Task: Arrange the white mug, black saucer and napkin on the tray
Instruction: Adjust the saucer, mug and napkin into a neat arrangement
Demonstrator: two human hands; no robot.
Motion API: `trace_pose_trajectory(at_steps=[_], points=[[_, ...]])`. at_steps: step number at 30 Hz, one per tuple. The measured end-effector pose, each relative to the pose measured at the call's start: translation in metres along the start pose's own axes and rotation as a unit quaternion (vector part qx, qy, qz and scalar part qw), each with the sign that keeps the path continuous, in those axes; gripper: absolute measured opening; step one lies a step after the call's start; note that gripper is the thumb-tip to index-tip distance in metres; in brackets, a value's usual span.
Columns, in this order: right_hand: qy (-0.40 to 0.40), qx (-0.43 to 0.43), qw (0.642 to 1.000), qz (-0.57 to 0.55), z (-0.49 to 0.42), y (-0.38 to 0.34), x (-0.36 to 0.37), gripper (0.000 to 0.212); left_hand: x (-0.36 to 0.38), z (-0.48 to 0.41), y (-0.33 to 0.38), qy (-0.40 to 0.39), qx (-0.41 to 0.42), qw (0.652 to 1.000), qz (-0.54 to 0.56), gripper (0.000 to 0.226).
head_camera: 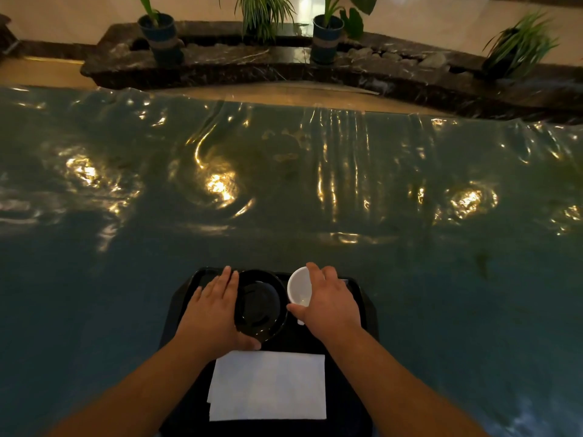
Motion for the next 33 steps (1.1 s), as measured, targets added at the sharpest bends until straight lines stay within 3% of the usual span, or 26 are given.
trace_pose_trajectory(at_steps=[4,8,12,17,20,25,33], points=[[-0.002,0.001,1.000,0.004,-0.002,0.001,0.000,0.096,0.008,0.020,-0.007,0.046,-0.056,0.996,0.056,0.137],[-0.001,0.001,1.000,-0.002,-0.002,0.001,0.000,0.096,0.012,0.021,-0.013,0.109,-0.160,0.956,0.219,0.078],[-0.004,0.002,1.000,-0.001,-0.001,0.001,-0.001,0.096,0.012,0.009,-0.016,0.060,-0.224,0.931,0.281,0.035],[0.000,-0.002,1.000,-0.001,-0.001,0.002,-0.001,0.096,0.024,-0.003,-0.032,0.014,-0.254,0.891,0.375,0.025],[0.000,-0.002,1.000,-0.002,-0.001,0.004,-0.001,0.096,0.027,-0.004,-0.037,0.023,-0.243,0.896,0.371,0.026],[0.001,-0.002,1.000,-0.002,-0.001,0.006,-0.002,0.096,0.017,-0.001,-0.026,0.024,-0.240,0.866,0.437,0.013],[-0.001,0.013,1.000,0.004,0.001,0.012,-0.001,0.094,0.018,-0.001,-0.020,0.026,-0.226,0.860,0.456,0.019]])
Point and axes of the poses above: each hand's wrist, its own z-axis away from the middle knuckle, its own x-axis out of the palm, y = z × x, the point moved 2 cm from there along -z, towards the middle knuckle, and after that the axes turned 1 degree about -z, right-handed, at the moved point
